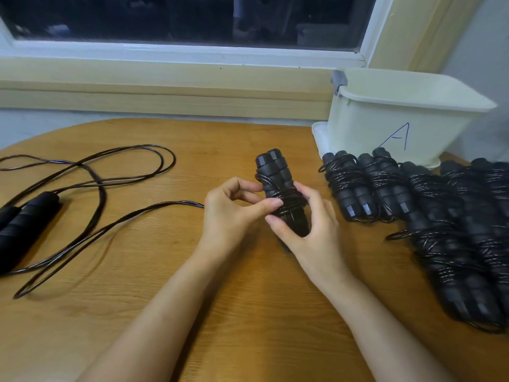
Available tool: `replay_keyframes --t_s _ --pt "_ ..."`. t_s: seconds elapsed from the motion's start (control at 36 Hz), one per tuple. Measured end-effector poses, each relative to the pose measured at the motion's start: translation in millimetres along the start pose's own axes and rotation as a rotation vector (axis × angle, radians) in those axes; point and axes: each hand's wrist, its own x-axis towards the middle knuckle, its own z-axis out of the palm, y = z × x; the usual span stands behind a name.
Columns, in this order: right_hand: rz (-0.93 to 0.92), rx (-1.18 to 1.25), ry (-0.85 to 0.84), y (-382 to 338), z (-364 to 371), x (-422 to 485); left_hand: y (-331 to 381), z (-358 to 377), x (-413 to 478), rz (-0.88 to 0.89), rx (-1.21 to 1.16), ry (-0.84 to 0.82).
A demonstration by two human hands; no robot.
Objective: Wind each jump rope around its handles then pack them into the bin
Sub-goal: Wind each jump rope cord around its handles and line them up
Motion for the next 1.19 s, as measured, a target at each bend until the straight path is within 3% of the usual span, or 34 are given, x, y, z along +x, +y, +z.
replay_keyframes --t_s 0.39,0.61,1.0,1.19 --pt "-0.005 -0.073 0.07 6 2 3 -3 0 -1 0.165 0.098 -0.172" --pt "0.005 0.033 0.098 7 1 4 -10 -2 2 0.255 0.097 -0.149" --pt "0.059 0.268 0.051 1 1 3 -23 1 9 0.041 -0.156 0.02" --pt "0.046 0.453 0.012 -8 -1 0 -15 3 4 -0.106 -0.275 -0.217"
